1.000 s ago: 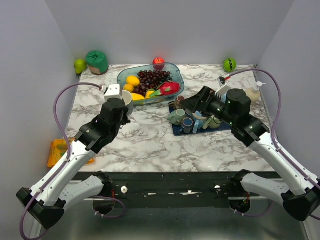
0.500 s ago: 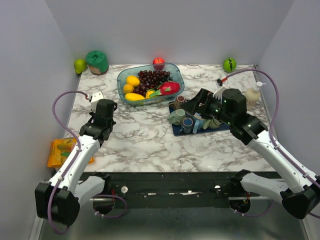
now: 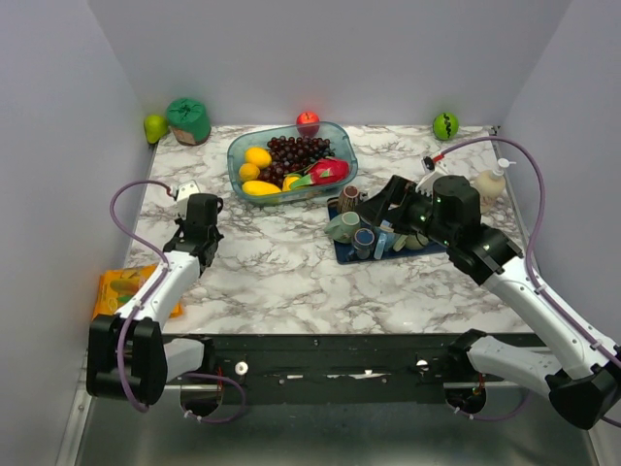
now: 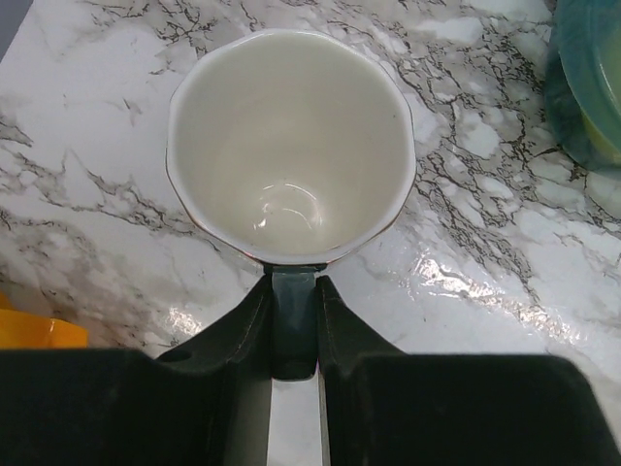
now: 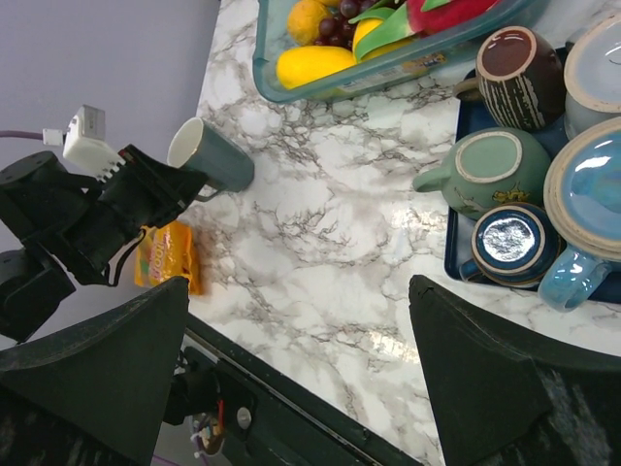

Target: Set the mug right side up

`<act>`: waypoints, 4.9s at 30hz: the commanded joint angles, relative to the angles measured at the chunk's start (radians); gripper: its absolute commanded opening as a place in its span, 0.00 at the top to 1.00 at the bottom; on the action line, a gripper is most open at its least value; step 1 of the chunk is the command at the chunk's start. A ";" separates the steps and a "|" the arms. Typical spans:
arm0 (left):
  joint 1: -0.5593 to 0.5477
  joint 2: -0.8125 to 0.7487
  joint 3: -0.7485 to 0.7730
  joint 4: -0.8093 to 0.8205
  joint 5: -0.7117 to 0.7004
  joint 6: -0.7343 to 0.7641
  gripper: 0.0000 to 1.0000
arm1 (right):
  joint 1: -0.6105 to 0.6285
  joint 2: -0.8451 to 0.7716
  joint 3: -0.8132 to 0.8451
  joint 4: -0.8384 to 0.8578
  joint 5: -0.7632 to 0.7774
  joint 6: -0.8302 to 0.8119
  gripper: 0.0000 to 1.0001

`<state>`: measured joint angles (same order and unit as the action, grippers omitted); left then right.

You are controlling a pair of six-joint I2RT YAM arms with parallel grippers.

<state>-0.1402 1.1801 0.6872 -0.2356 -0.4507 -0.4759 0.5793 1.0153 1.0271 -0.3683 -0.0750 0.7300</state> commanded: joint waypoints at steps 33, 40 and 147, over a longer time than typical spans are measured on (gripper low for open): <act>0.021 -0.329 0.245 -0.370 0.310 -0.004 0.01 | -0.026 0.140 0.053 -0.414 0.555 0.072 0.03; 0.019 -0.307 0.290 -0.286 0.689 0.020 0.01 | -0.044 0.250 -0.038 -0.370 0.604 0.063 0.18; -0.258 -0.261 0.202 0.330 1.086 -0.415 0.01 | -0.131 -0.064 0.036 0.426 -0.330 0.196 0.99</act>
<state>-0.2920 0.8917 0.8967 -0.1020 0.5976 -0.7601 0.4118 0.9443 1.0309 -0.2878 -0.2245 0.8116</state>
